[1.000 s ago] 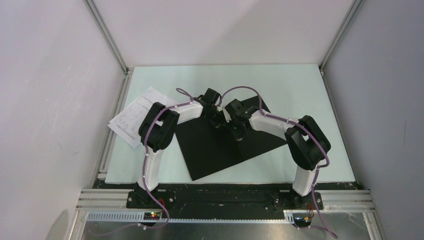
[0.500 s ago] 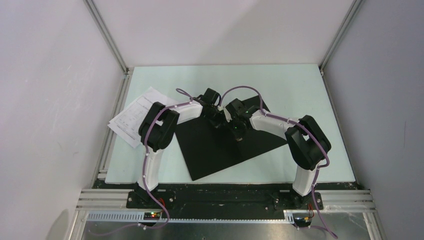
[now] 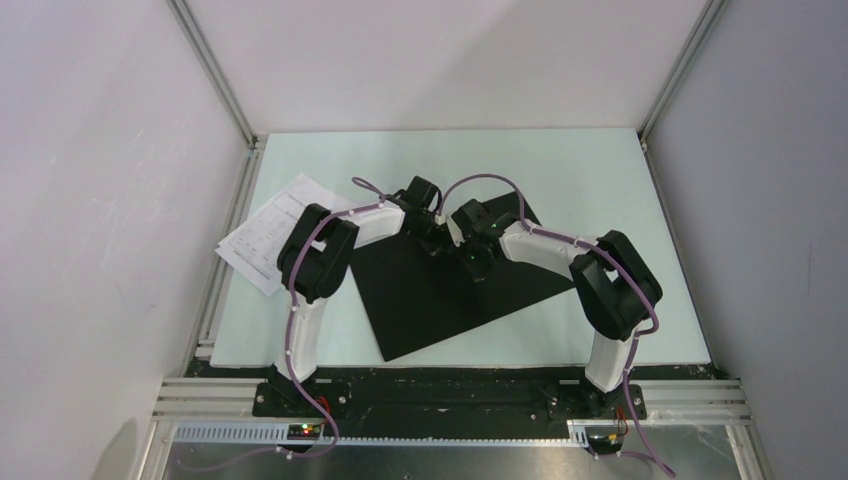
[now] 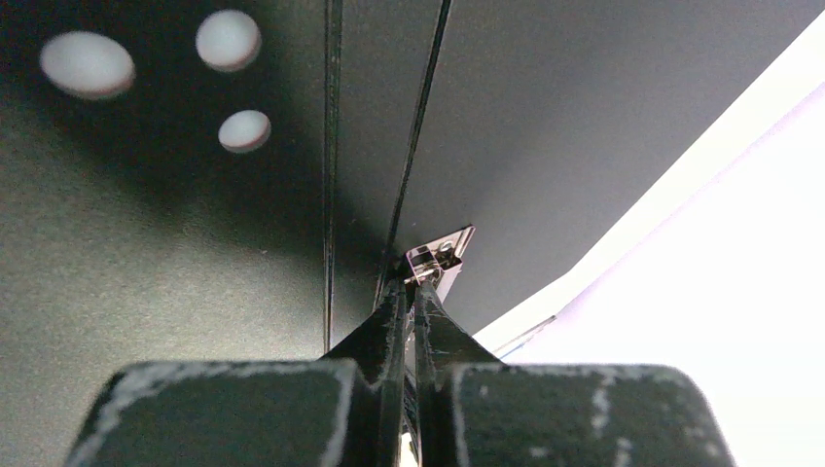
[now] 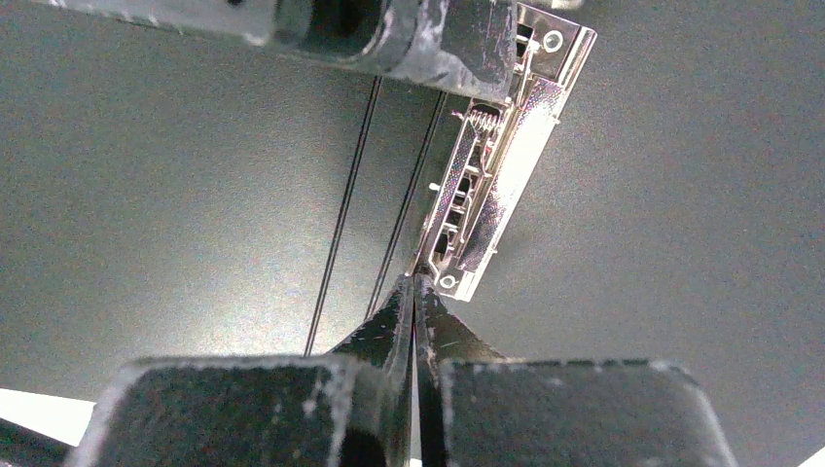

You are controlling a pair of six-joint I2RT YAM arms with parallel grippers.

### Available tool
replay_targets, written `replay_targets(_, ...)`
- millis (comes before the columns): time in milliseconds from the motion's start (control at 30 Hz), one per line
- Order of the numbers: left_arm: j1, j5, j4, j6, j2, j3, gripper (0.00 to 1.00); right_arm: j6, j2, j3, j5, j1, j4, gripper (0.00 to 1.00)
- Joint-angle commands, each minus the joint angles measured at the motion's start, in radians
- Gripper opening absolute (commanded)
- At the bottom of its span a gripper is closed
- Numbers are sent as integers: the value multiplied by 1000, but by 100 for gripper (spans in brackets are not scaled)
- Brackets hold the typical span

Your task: Put the files into the folder

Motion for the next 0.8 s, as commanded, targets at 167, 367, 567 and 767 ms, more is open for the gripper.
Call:
replay_targets(167,16,-106,-26,-9,68,-18,3,-107,74,-41,143,-2,-11,0)
replay_targets(367,13,-104,-28,-8,72,-31,3,-158,106,-52,229,-15,21,0)
replay_targets(567,9,-85,-27,-24,89,-60,4,-237,69,-22,313,-45,113,0)
replay_targets(767,12,-81,-28,-24,97,-39,5,-256,-93,217,208,-89,8,0)
